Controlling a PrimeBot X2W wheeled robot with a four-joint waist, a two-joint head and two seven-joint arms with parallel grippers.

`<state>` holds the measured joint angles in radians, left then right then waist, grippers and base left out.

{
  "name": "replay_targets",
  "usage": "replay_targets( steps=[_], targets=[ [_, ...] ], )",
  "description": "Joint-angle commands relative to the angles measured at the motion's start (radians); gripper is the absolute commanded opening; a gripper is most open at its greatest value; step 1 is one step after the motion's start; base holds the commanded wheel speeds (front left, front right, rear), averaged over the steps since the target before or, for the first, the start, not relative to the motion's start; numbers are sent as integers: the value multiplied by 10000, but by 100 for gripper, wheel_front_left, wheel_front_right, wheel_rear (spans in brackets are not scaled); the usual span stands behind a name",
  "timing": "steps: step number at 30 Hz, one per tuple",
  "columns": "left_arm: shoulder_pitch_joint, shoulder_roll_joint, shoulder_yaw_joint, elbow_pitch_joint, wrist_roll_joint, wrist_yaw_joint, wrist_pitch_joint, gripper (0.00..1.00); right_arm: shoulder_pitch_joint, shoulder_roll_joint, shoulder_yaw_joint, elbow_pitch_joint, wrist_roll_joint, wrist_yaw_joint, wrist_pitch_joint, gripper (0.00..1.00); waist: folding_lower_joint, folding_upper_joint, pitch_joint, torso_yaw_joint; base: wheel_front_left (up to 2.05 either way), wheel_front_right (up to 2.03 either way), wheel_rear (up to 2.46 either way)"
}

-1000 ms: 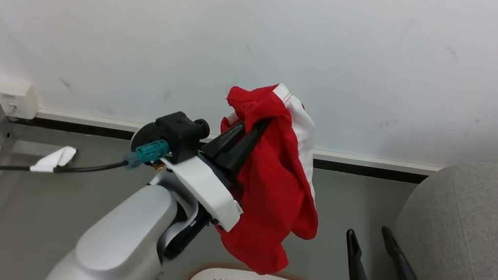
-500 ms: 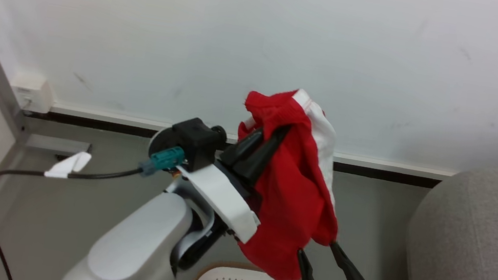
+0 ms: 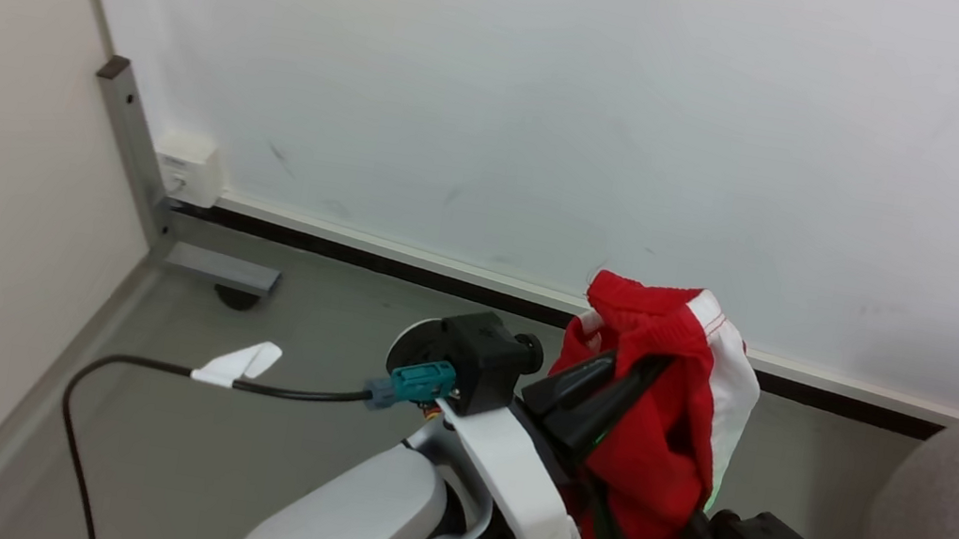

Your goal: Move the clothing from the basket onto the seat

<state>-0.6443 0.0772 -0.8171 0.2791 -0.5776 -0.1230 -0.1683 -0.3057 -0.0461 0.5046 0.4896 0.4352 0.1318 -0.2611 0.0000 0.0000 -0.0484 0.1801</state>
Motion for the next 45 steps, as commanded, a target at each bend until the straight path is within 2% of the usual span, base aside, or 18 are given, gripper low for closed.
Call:
replay_targets(
  steps=[1, 2, 13, 17, 23, 24, 25, 26, 33, 45],
  targets=[
    [139, -26, -51, -94, -87, -34, 22, 0, -46, -39, -51, -46, 38, -21, -17, 16, 0, 0, -64, 271, 0, 0, 0],
    [168, -33, -84, -100, -126, -36, 46, 0, -24, -39, -58, -115, 51, -21, -17, 0, 0, 0, -66, 342, 0, 0, 0],
    [108, 198, 100, 157, -334, 85, -88, 0, 197, -39, -16, -342, 273, -21, -18, 0, 0, 0, 8, 504, 0, 0, 0],
    [148, 316, 188, 299, -362, 173, -118, 0, 287, -39, -134, -490, 401, -21, -19, 0, 0, 0, -42, 353, 0, 0, 0],
    [489, 696, 276, 322, -459, 196, -190, 0, 525, -39, -839, -1030, 1050, -21, -19, 0, 0, 0, -11, -46, 0, 0, 0],
    [551, 756, 228, 260, -450, 170, -236, 31, 526, -39, -936, -1129, 1075, -21, -19, 0, 0, 0, 6, -128, 0, 0, 0],
    [652, 816, 165, 195, -486, 140, -270, 71, 530, -37, -1062, -1206, 1049, -21, -19, 0, 0, 0, 23, -221, 0, 0, 0],
    [787, 863, 85, 129, -530, 104, -310, 100, 532, -37, -1162, -1268, 998, -21, -19, 0, 0, 0, 36, -327, 0, 0, 0],
    [1463, 1096, -397, -286, -631, 14, -583, 100, 402, -39, -1817, -1647, 571, -21, -18, 0, 0, 0, 188, -1378, 0, 0, 0],
    [1890, 1340, -481, -185, -64, 76, -905, 100, 629, -102, -2897, -2248, -472, -21, -19, 0, 0, 0, 735, -3984, 0, 0, 0]
  ],
)
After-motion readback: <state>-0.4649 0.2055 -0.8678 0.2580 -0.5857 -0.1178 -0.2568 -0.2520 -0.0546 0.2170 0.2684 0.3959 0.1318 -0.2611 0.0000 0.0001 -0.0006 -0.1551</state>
